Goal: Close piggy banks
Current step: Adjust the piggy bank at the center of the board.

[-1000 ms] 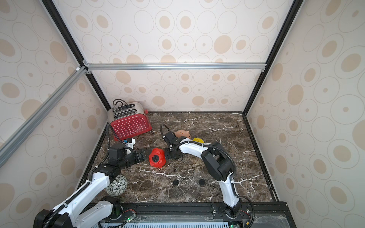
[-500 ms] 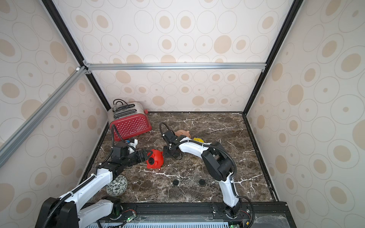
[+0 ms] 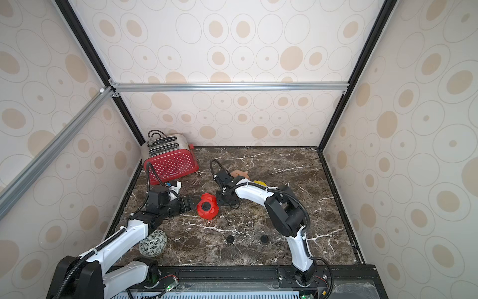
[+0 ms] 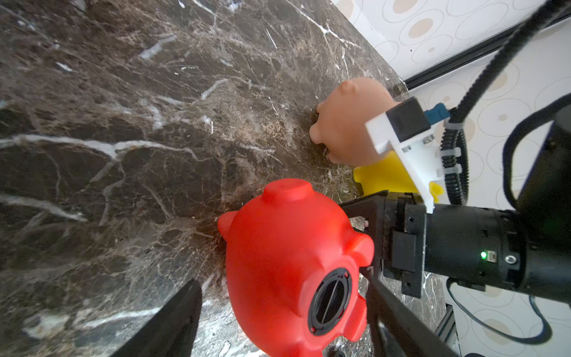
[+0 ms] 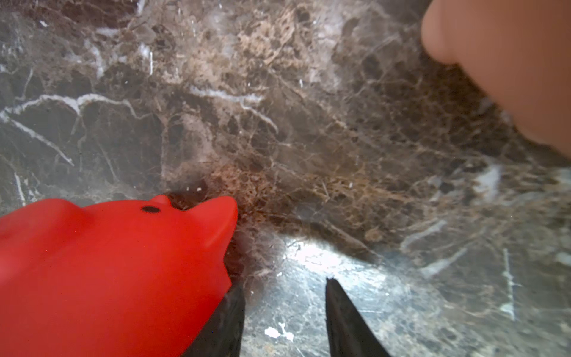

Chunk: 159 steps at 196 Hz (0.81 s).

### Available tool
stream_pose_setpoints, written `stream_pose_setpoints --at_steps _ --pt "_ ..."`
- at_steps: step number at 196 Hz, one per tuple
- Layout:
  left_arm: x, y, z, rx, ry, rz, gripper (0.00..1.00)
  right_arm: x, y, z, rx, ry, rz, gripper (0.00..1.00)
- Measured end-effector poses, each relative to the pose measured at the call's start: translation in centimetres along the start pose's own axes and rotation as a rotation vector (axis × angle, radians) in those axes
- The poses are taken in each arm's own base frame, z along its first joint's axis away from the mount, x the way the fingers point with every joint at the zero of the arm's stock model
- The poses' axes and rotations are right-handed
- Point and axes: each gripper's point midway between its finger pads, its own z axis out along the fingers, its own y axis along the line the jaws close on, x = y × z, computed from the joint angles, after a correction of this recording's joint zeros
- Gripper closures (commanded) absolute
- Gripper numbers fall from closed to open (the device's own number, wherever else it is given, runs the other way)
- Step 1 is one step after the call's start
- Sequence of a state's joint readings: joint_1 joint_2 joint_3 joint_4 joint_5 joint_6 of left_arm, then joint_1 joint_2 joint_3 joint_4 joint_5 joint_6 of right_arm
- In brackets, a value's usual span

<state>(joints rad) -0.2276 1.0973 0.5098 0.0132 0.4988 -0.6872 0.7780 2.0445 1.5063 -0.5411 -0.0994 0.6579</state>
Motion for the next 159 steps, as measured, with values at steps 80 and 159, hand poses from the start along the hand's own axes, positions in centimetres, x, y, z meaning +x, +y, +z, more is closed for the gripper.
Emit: stream_pose_setpoints --at_steps 80,159 --pt "-1.3 -1.2 -0.5 0.020 -0.028 0.016 0.16 -0.5 -1.0 -0.2 0.026 -0.007 0.001 0.51" --pt "-5.8 -4.9 -1.4 0.066 -0.086 0.057 0.16 -3.8 0.1 -9.4 -0.005 -0.177 -0.103 0.31"
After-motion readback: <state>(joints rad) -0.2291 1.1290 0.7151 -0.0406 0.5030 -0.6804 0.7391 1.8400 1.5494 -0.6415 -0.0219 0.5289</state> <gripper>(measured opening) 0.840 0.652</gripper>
